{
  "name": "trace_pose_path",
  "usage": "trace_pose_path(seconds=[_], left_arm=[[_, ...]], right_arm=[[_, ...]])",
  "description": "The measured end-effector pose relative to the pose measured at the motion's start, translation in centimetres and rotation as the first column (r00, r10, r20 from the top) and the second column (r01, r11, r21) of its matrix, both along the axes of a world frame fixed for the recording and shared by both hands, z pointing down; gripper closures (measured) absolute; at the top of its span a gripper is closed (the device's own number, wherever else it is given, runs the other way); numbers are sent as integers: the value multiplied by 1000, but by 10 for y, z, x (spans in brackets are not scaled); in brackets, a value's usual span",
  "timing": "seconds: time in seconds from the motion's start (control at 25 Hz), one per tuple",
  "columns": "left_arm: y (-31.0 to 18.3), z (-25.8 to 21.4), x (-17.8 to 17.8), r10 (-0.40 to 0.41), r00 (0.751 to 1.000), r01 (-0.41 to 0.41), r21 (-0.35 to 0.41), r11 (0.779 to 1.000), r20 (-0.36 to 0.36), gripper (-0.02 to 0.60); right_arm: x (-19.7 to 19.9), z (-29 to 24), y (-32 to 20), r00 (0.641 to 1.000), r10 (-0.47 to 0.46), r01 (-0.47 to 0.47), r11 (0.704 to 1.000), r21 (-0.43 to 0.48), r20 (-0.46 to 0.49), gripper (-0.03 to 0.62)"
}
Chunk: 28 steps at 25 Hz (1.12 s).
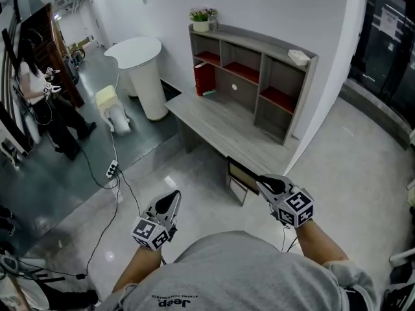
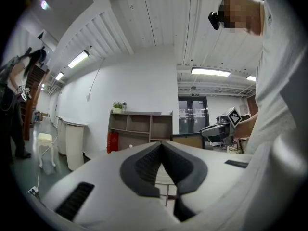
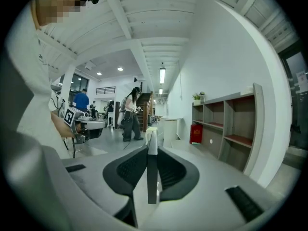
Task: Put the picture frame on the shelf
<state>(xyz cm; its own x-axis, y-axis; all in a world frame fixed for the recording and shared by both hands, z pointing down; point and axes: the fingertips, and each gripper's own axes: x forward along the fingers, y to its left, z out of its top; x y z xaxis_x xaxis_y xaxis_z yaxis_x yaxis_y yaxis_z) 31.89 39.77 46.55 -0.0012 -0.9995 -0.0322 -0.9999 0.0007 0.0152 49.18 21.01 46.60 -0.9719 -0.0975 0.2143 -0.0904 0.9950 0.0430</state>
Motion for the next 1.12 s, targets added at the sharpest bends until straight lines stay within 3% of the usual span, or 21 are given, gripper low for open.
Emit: trace_pose_path(seconds=[0.32,0.56,0.8,1.12], left_arm=[[-22,5,28,-11,1000,12,-33,999,11,574],[-24,11,10,-33,999,34,-43,999,18,573],[-35,27,-45,-20,1000,19,-47,999,-13,574],[-82,29,-178,69,997,-69,-19,997,-45,574]], right_arm=[[12,2,-22,999,-41,41,999,0,14,519],[-15,10,-32,998,-65,65,998,-3,12,520],[-70,15,-38,998,-65,65,998,5,-7,520],[-192,16,-62,1000,3,-2,1000,22,-24,520]])
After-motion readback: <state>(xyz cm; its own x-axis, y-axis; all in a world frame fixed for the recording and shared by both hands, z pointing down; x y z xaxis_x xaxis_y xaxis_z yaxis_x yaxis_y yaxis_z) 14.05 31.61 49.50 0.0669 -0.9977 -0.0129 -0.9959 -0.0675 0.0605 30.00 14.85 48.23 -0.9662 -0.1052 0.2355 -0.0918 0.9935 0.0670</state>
